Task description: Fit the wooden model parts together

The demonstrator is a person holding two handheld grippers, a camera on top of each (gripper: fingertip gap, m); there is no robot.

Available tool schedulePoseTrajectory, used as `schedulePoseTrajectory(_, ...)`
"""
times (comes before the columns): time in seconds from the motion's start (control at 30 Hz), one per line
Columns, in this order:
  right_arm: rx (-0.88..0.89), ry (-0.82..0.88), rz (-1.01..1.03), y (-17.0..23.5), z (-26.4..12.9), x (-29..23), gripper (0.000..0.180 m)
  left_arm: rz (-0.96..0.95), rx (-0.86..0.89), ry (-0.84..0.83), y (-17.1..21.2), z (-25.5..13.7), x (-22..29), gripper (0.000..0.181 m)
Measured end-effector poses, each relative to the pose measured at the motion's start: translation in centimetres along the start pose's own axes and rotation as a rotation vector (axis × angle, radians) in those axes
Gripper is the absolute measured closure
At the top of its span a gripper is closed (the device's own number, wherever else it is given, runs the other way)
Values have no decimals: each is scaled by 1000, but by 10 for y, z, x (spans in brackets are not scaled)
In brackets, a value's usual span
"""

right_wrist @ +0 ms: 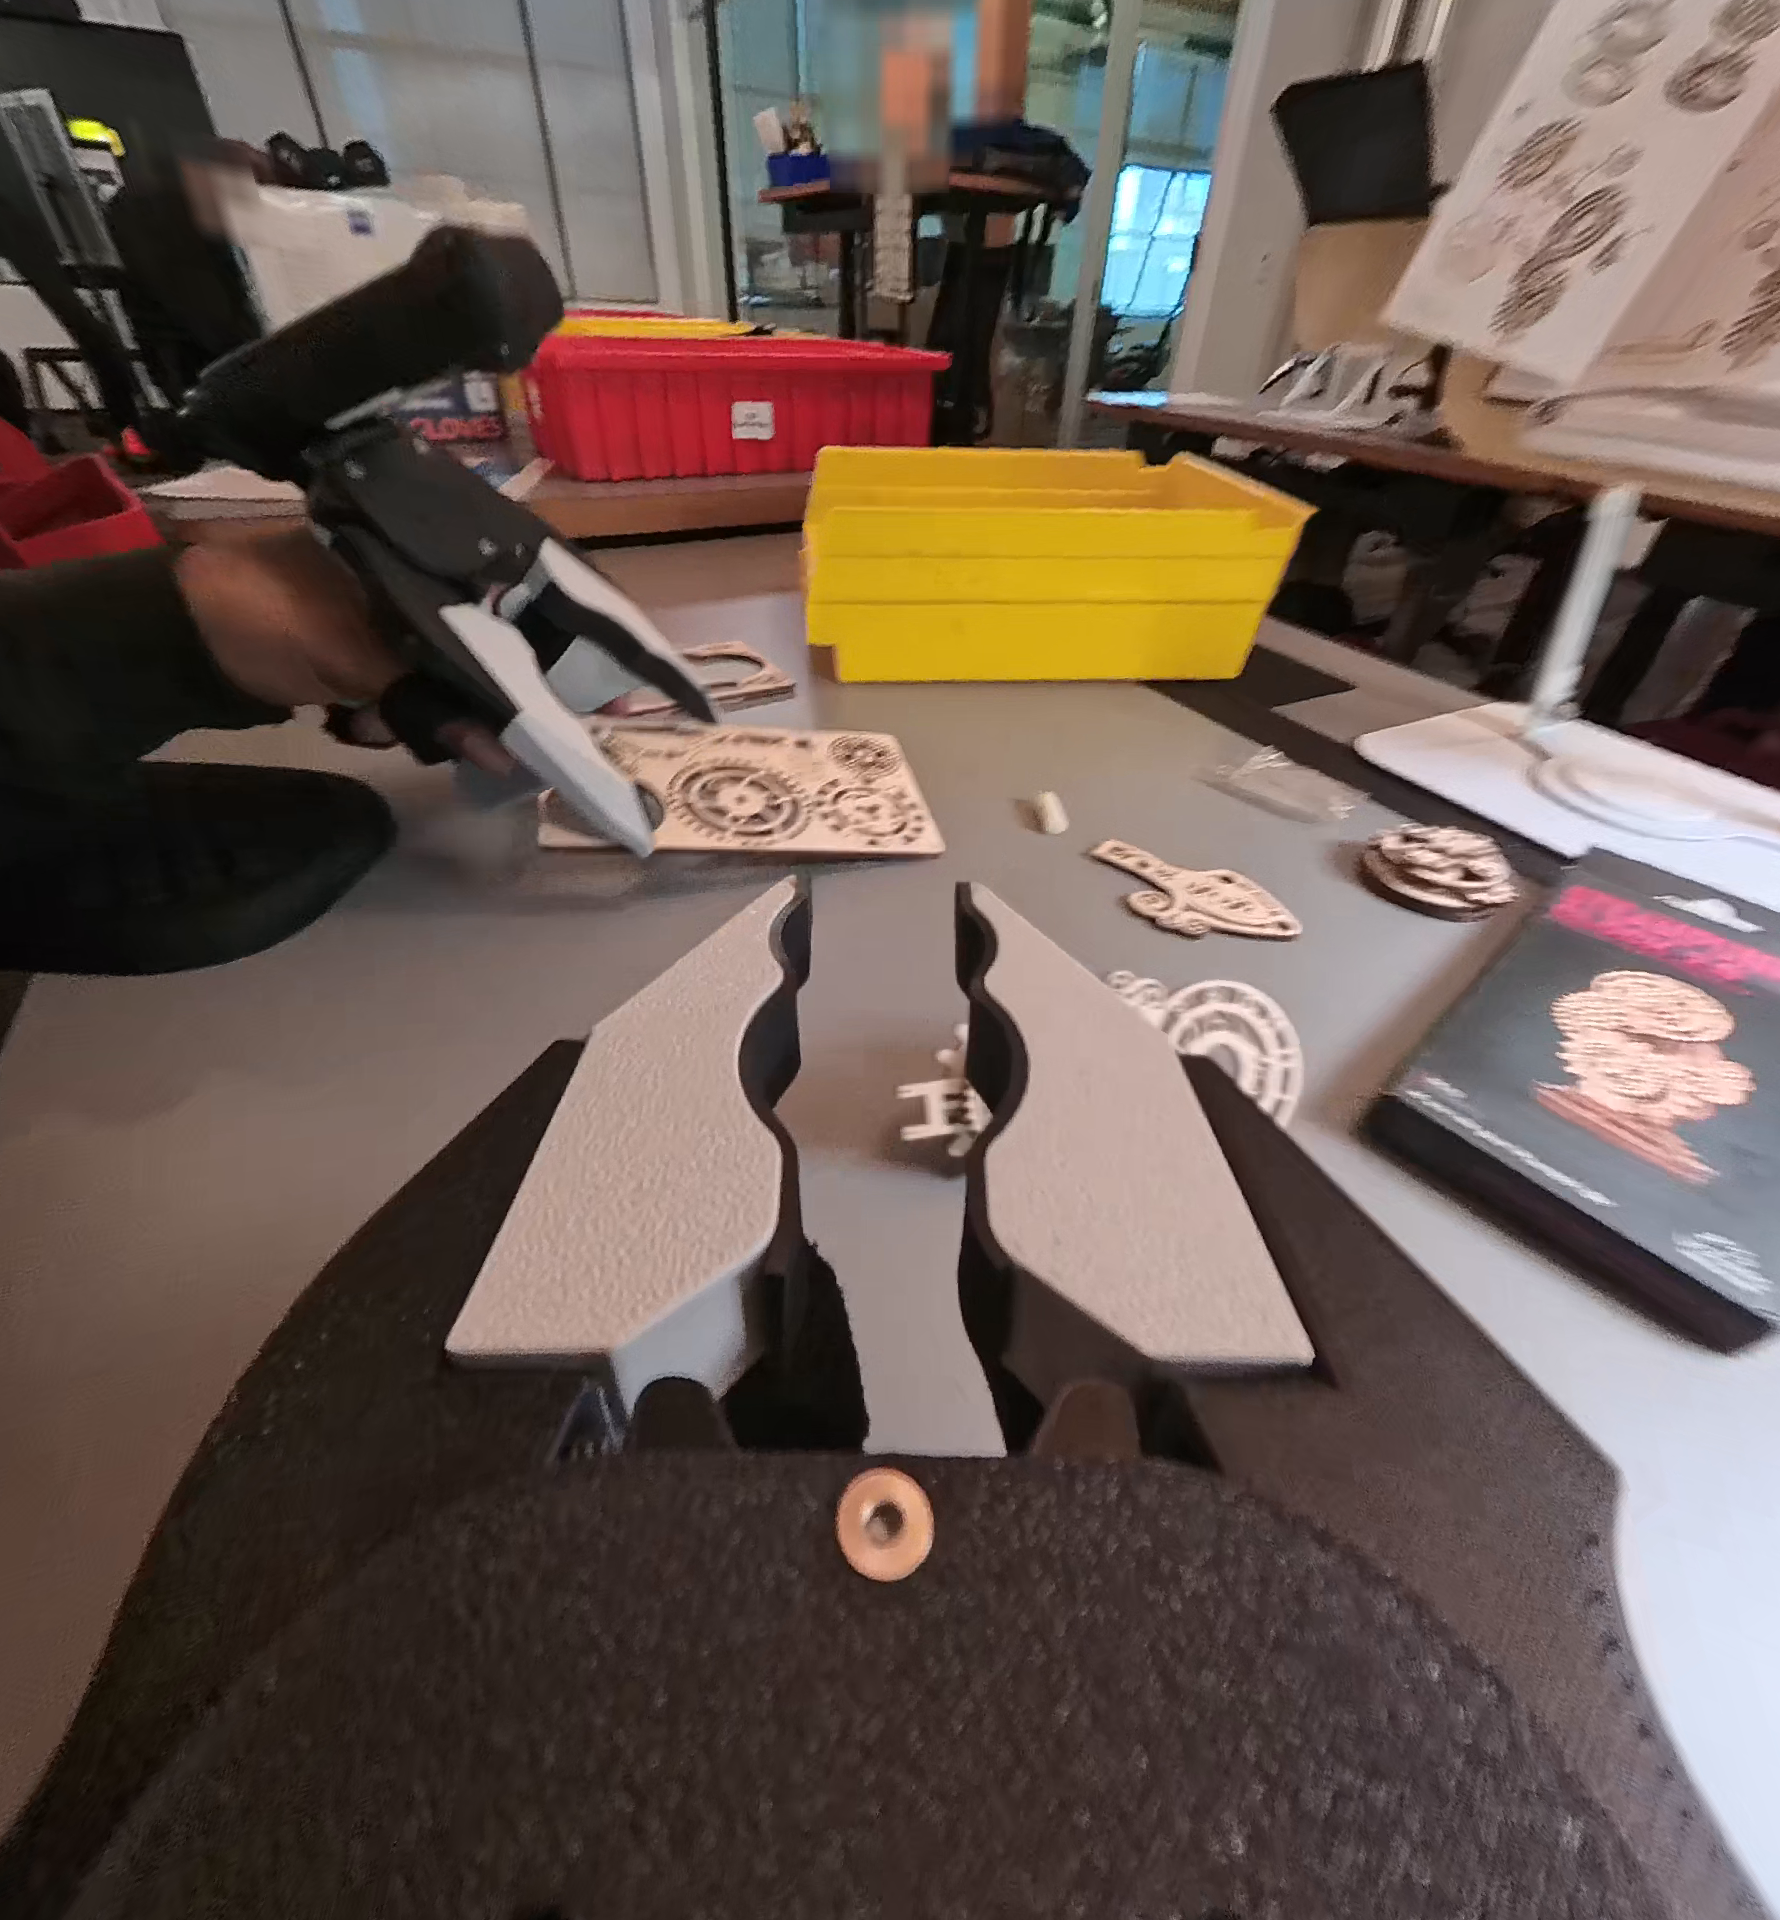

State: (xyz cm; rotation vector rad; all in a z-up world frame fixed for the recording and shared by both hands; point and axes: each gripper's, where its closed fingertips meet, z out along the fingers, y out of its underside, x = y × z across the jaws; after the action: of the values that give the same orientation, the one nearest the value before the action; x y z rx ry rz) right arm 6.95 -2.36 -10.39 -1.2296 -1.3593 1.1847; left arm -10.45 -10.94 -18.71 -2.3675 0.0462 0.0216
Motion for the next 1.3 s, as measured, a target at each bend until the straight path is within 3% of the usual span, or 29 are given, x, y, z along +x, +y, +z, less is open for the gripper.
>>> schedulePoseTrajectory(0.03, -20, -28, 14, 3, 6, -8, 153, 1, 36, -7, -4, -4, -2, 97)
schedulePoseTrajectory(0.07, -35, -55, 29, 5, 12, -16, 151, 40, 103, -5, -12, -11, -2, 166)
schedulePoseTrajectory(0.1, -46, -80, 47, 5, 19, -24, 150, 51, 195, 11, -24, -20, 0, 168)
schedulePoseTrajectory(0.17, -77, -115, 101, 8, 34, -38, 148, 36, 193, 39, -24, -23, 2, 143)
schedulePoseTrajectory(0.27, -147, -177, 147, 17, 53, -57, 143, 51, 137, 71, -10, -15, 6, 140)
schedulePoseTrajectory(0.37, -203, -133, 59, 24, 58, -53, 144, 20, 146, 150, -7, -14, 17, 127)
schedulePoseTrajectory(0.6, -358, -49, -61, 19, 14, -20, 143, 47, 192, 233, -19, -19, 23, 104)
schedulePoseTrajectory(0.8, -644, 31, 96, 64, -42, -22, 113, 119, 191, 295, -22, -10, 38, 101)
schedulePoseTrajectory(1.0, -802, 126, 156, 108, -44, -42, 77, 140, 182, 398, -18, 2, 64, 101)
schedulePoseTrajectory(1.3, -843, 120, 78, 112, -20, -51, 88, 110, 144, 477, -15, 1, 78, 103)
